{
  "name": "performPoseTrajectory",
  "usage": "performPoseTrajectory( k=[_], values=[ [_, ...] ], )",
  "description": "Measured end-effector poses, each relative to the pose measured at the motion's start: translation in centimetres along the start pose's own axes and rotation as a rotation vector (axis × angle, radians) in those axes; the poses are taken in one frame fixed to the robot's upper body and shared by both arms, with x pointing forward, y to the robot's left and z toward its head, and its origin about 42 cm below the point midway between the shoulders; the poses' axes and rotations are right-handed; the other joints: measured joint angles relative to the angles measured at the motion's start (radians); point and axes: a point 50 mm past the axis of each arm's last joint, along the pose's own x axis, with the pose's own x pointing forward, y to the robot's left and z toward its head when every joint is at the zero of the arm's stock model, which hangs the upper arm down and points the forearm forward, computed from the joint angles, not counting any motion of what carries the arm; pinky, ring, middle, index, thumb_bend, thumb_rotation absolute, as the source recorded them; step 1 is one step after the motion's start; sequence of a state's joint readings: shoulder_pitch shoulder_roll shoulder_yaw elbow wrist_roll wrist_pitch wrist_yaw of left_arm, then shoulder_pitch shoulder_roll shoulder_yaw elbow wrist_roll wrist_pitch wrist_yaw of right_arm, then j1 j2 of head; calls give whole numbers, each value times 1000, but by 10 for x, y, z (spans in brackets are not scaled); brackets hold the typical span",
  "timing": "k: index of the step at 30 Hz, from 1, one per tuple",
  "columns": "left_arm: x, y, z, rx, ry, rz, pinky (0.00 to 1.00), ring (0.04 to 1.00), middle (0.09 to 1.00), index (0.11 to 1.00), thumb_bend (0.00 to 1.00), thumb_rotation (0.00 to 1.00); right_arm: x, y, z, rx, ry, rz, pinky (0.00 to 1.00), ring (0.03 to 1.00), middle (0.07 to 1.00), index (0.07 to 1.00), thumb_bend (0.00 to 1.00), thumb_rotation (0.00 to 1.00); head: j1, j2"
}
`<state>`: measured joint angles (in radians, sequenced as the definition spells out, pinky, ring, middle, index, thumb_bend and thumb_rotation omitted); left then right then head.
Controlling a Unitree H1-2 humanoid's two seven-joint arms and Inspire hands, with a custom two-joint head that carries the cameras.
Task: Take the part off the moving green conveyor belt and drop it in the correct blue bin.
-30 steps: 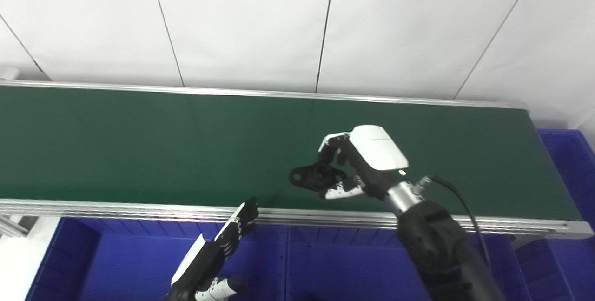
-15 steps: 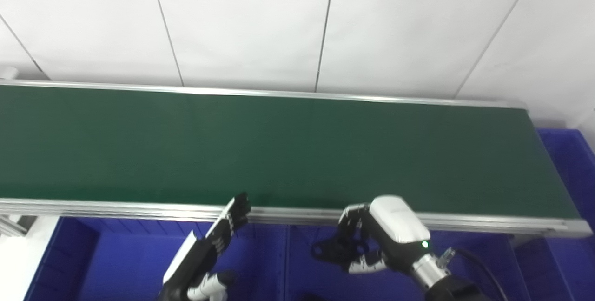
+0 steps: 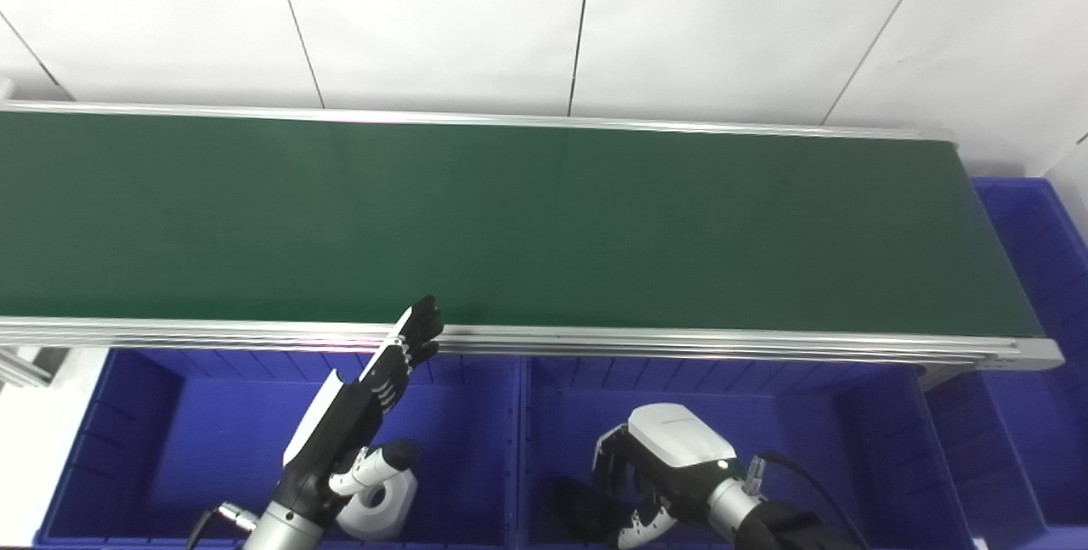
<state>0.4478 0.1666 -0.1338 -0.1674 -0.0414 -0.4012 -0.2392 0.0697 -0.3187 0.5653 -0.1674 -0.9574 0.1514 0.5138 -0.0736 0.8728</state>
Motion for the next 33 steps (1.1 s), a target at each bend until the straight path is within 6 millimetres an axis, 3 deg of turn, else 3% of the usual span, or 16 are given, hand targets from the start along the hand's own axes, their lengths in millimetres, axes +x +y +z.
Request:
performPoseTrajectory(
  k=[2, 4, 12, 21, 28, 33],
  values=[
    [0, 0, 3, -1, 4, 0, 934, 979, 1000, 997, 712, 804, -1, -2, 2, -2, 8, -15, 694, 835, 862, 838, 564, 342, 0, 6],
    [1, 0, 5, 0, -1, 0, 930, 977, 1000, 996, 707, 806, -3, -6, 6, 30, 17, -48, 740, 880, 904, 888, 606, 420, 2, 9],
    [-1, 0, 5, -2, 4, 2, 913, 976, 1000, 999, 711, 807, -28, -20, 21, 257, -6, -324, 864, 938, 956, 937, 636, 536, 6, 17],
    [-5, 4, 4, 11, 18, -5, 918, 978, 1000, 1000, 731, 820, -48, -21, 38, 486, -56, -484, 785, 902, 934, 926, 642, 574, 14, 15],
    [-7, 4, 4, 15, 29, -5, 935, 991, 1000, 1000, 699, 812, -64, 1, 62, 718, -75, -517, 765, 872, 923, 939, 633, 581, 20, 3],
    [-4, 6, 4, 18, 22, -3, 932, 992, 1000, 1000, 699, 808, -62, 15, 61, 798, -60, -512, 781, 876, 925, 953, 650, 651, 28, -17]
  ],
)
